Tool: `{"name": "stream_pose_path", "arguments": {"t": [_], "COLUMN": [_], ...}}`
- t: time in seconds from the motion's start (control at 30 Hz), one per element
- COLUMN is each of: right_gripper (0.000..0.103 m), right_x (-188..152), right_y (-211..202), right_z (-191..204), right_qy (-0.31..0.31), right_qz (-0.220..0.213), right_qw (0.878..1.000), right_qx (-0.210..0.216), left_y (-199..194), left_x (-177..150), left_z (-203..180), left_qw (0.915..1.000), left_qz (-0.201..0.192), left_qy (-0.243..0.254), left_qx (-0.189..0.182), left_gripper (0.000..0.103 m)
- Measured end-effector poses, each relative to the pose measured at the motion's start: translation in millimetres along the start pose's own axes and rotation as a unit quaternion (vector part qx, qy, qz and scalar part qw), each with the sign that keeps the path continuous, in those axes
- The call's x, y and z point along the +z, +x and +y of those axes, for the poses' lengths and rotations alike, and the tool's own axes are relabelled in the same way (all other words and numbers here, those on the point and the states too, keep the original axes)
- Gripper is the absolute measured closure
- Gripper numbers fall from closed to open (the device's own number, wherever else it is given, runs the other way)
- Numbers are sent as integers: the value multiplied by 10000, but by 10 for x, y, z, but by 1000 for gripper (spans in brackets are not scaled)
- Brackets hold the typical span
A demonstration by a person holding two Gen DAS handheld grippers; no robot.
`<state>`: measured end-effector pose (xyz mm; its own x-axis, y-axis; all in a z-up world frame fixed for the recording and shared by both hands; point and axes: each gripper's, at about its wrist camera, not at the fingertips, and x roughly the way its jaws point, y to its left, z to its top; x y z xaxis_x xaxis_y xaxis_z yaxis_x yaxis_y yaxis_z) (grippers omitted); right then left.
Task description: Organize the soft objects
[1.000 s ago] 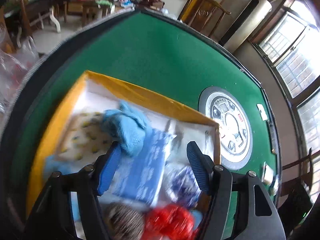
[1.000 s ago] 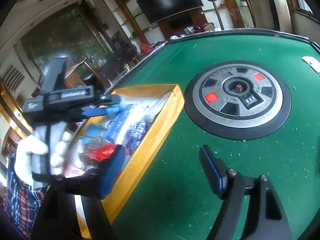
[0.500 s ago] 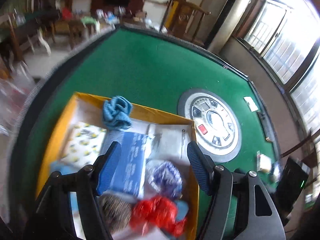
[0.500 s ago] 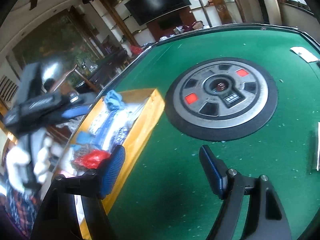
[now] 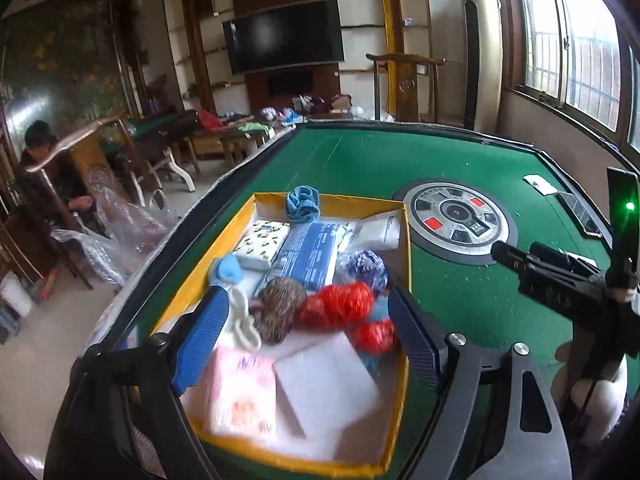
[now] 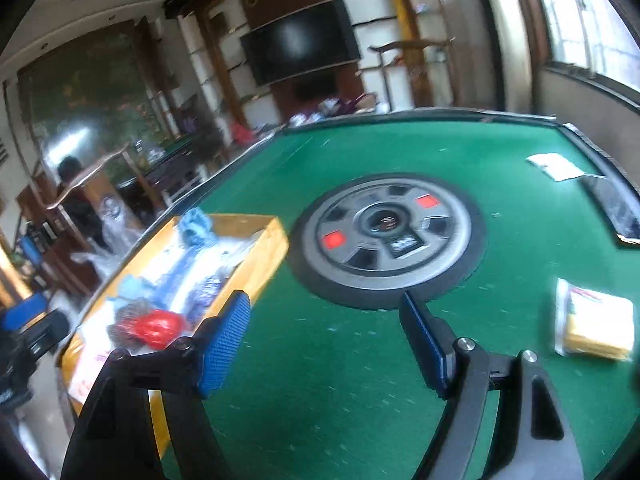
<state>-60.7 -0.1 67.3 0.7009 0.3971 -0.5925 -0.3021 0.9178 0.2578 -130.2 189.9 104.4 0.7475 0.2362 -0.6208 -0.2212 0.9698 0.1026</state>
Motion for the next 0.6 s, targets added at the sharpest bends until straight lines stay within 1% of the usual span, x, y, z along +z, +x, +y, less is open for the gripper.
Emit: {"name": "stream_pose_path", "arguments": {"t": [0.07,0.17,0.37,0.47,0.6], "right_gripper": [31,31,28,28,27], "right_x": [-45,-196,-457,-484,-494], "right_y": [-109,-304,-594,-689,-790], "right_z": [-34,-48,44,96,158], "right_qy": [110,288,95,-1,-45], "right_qz": [-53,-8,52,58,14], "right_qw": [9999,9996,9998,9997,9998], "right_qx": [-97,10,-162,-224,-195], "left_y": [-98,-210,-393,-466,-559], "left_x": [-73,-161,-318,-382,-417], "left_z": [-17,-24,-45,-31,20], "left_qw": [10000,9999,9993,9990,9989], "left_qz": [-9,-39,-122,-176,-263], "left_qy": [40,98,124,80,22], "left_qx": [-57,-134,-336,-394,-388], "left_gripper": [21,21,21,21,21]}}
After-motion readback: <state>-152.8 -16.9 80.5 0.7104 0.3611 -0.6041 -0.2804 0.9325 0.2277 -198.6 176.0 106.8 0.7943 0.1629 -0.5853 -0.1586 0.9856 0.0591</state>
